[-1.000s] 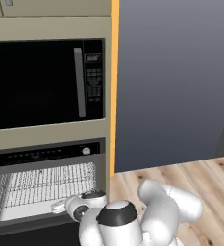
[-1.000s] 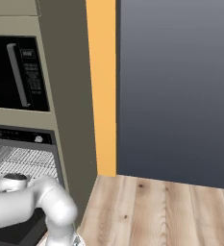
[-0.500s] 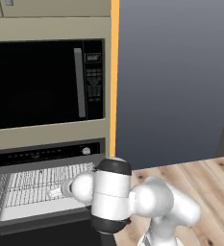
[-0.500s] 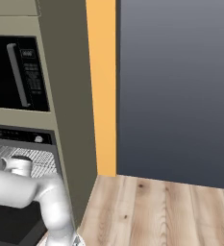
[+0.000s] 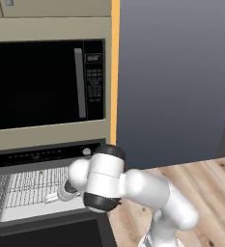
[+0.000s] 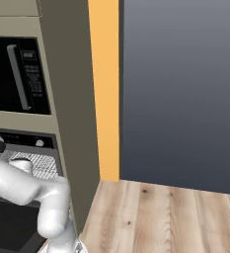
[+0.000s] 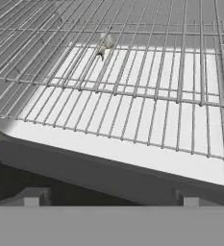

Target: Take the fish from the oven and place it on the plate on the counter.

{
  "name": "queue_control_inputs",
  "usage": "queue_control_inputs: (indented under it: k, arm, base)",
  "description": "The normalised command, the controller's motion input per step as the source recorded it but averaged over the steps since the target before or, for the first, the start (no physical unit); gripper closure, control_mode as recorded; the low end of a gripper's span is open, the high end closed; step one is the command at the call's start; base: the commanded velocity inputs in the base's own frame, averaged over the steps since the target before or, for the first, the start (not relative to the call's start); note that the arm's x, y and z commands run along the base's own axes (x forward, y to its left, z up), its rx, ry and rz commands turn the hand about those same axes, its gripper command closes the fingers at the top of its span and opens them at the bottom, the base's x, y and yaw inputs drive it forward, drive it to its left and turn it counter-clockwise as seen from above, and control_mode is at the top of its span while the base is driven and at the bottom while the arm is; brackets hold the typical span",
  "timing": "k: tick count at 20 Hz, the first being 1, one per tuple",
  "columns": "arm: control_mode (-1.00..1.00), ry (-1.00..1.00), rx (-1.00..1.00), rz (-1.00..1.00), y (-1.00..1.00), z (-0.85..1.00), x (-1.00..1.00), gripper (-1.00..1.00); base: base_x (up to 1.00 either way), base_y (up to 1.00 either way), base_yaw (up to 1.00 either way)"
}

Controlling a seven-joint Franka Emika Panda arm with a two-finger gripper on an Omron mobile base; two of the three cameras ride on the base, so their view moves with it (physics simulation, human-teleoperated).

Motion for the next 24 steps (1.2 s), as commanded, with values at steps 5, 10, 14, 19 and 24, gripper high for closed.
queue_control_inputs:
  k: [5,10,14,19,24]
  arm:
    - [-1.00,-0.02,0.00,-0.01,0.09,-0.14,0.01,-1.00]
    - [-1.00,-0.02,0.00,-0.09,0.31,-0.34,0.10,-1.00]
    - [-1.00,-0.10,0.00,-0.07,0.28,-0.67,0.00,-1.00]
    - [-1.00,-0.15,0.00,-0.04,0.20,-0.37,0.00,-1.00]
    - [-1.00,-0.05,0.00,0.00,0.03,-0.46,-0.28,-1.00]
  base:
    - [0.00,0.00,0.00]
    - [0.00,0.00,0.00]
    - [0.00,0.00,0.00]
    - [0.00,0.00,0.00]
    - [0.00,0.00,0.00]
